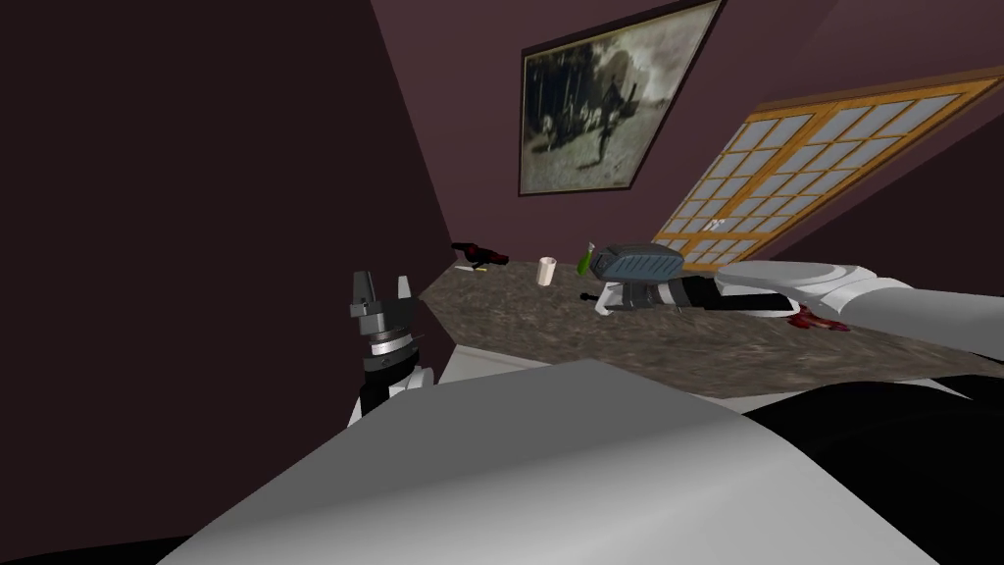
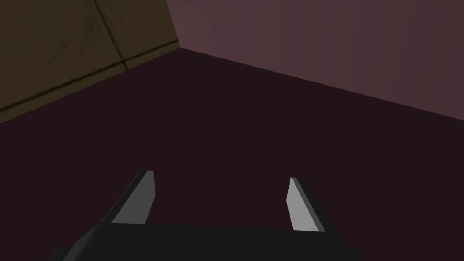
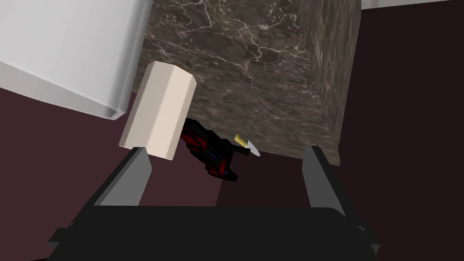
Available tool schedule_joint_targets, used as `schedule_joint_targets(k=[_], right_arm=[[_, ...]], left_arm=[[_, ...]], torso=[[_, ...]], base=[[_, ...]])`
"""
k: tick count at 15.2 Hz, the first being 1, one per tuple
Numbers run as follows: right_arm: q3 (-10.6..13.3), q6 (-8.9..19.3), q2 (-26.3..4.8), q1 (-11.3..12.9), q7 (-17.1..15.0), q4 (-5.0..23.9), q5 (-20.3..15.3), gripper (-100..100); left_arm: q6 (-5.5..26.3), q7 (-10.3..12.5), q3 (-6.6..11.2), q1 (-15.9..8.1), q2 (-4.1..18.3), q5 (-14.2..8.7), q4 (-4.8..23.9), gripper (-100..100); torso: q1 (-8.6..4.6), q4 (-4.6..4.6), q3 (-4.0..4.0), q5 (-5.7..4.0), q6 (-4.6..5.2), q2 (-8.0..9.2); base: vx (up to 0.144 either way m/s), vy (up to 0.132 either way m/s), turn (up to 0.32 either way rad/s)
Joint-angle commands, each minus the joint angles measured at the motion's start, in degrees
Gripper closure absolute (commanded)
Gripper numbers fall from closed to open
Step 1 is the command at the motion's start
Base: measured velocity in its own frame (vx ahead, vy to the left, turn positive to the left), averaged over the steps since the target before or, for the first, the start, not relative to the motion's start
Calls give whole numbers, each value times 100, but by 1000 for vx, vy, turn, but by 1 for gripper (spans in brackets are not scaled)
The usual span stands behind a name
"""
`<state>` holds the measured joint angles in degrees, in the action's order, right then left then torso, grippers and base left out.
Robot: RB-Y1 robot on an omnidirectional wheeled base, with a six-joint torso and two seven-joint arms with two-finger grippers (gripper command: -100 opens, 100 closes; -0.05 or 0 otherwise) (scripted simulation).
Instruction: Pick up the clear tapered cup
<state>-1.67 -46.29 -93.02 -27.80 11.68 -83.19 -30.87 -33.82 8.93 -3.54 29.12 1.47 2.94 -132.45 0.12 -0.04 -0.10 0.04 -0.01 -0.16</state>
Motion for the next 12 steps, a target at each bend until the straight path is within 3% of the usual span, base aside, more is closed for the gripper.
schedule_joint_targets(k=[1, 7, 10, 12], right_arm=[[125, -87, -286, 32, 29, 208, -182, -100], [334, -263, -1040, -171, 107, 570, -579, -100], [334, -263, -1087, -171, 107, 570, -579, -100], [516, -379, -1450, -343, 146, 748, -821, -100]], left_arm=[[0, 0, 0, 0, 0, 0, 0, 0], [0, 0, 0, 0, 0, 0, 0, 0], [0, 0, 0, 0, 0, 0, 0, 0], [0, 0, 0, 0, 0, 0, 0, 0]], torso=[[0, 0, 0, 0, 0, 0], [0, 0, -1, 0, -1, -2], [-3, 0, -1, -2, 1, -2], [-4, 1, 3, -2, 0, 5]], base=[[32, 23, 80], [38, 20, 85], [32, 10, 26], [32, 12, 85]])
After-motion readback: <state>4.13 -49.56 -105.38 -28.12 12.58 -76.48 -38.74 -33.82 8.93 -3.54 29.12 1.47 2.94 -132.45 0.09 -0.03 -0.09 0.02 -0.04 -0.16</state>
